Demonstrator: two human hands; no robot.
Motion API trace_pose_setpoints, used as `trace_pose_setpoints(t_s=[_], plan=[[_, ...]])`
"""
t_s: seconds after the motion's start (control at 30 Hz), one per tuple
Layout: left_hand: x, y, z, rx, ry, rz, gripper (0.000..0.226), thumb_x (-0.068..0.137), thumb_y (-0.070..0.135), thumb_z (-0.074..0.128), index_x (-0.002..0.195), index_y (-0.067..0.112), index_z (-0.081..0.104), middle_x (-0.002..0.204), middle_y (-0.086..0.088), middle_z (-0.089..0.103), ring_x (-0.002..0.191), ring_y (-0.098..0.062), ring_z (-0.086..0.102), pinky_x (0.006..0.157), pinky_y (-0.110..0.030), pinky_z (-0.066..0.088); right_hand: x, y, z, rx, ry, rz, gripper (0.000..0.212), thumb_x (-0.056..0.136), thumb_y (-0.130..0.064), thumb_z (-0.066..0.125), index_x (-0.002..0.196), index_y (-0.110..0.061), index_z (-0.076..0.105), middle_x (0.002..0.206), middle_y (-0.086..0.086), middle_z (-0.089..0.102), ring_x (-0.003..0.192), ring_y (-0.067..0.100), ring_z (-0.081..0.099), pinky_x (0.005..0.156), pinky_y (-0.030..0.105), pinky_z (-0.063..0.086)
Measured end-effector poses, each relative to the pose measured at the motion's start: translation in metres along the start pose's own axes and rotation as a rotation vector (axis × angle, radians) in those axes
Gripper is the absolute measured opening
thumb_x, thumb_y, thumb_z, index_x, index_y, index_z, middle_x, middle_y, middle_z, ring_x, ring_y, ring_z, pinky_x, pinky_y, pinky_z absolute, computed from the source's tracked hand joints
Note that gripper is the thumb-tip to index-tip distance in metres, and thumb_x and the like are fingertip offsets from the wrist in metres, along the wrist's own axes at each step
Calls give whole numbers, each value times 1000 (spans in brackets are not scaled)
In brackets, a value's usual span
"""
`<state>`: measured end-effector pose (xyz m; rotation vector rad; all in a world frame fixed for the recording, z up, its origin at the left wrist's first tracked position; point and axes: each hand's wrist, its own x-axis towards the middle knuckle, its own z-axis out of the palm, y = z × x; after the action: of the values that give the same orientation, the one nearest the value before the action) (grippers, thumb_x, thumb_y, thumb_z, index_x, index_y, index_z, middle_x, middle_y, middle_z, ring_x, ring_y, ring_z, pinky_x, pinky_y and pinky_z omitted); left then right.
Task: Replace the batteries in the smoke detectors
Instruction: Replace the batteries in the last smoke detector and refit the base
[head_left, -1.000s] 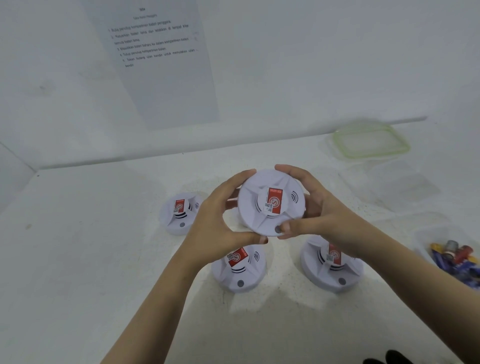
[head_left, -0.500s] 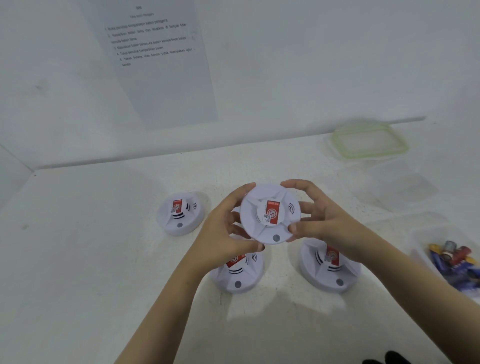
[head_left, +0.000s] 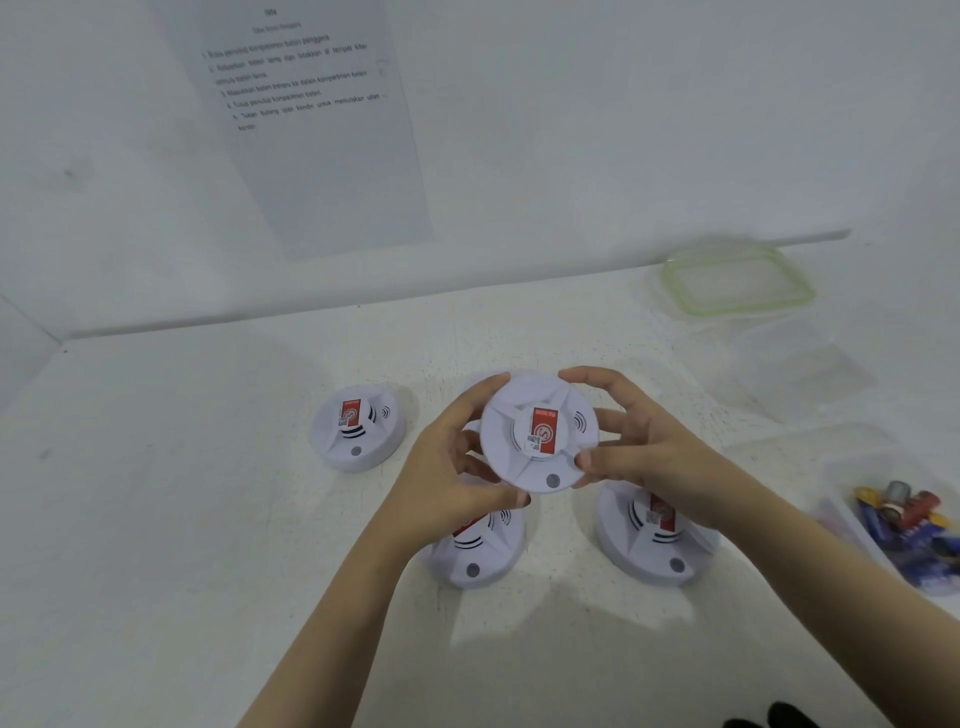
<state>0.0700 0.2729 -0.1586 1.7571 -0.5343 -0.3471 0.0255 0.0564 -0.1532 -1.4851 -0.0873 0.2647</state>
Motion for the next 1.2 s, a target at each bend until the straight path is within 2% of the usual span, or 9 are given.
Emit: trace_pose_setpoints(t_s=[0.17,0.33,0.57,0.73,0.87,1.1,1.2], plan=[[2,0,-1,16,5,-4,89,57,3,80,132,38,48,120,19,62,102,-16,65,78,-31,58,0,-2,-1,-38,15,-10,63,78,-1,67,127,-36,49,114,12,65,97,33,67,81,42,56],[5,0,-2,40,19,-1,92,55,5,83,132,39,47,120,15,63,101,-19,66,83,-39,59,-1,-8,-2,-87,47,-25,64,82,5,65,129,-35,49,116,13,60,92,29,69,75,34,57],[10,4,2,42,8,5,92,56,5,83,132,40,46,120,17,63,101,-16,66,82,-33,58,-4,-11,-6,-94,70,-24,65,78,-2,69,128,-38,50,112,16,61,92,27,69,75,32,57],[13,5,5,36,2,4,91,55,5,83,131,38,47,116,18,64,99,-13,67,80,-28,57,-5,-13,-10,-138,91,-13,65,81,3,67,129,-38,49,112,17,62,92,28,68,73,27,55],[15,6,7,42,1,3,93,57,-1,85,131,40,46,113,18,65,97,-12,67,78,-25,56,-7,-14,-13,-144,96,-14,64,78,-4,70,127,-40,50,110,15,64,93,31,67,74,26,55],[20,7,12,51,3,19,91,57,4,84,129,43,46,118,14,62,97,-12,66,78,-24,56,-6,-14,-18,-159,119,-12,65,80,2,69,125,-41,51,106,9,66,93,28,67,71,21,52],[21,8,13,49,3,20,91,56,5,84,129,43,46,119,15,62,97,-12,66,80,-26,57,-6,-13,-19,-143,133,-20,65,75,-7,72,126,-42,51,106,8,67,92,27,67,72,21,52]])
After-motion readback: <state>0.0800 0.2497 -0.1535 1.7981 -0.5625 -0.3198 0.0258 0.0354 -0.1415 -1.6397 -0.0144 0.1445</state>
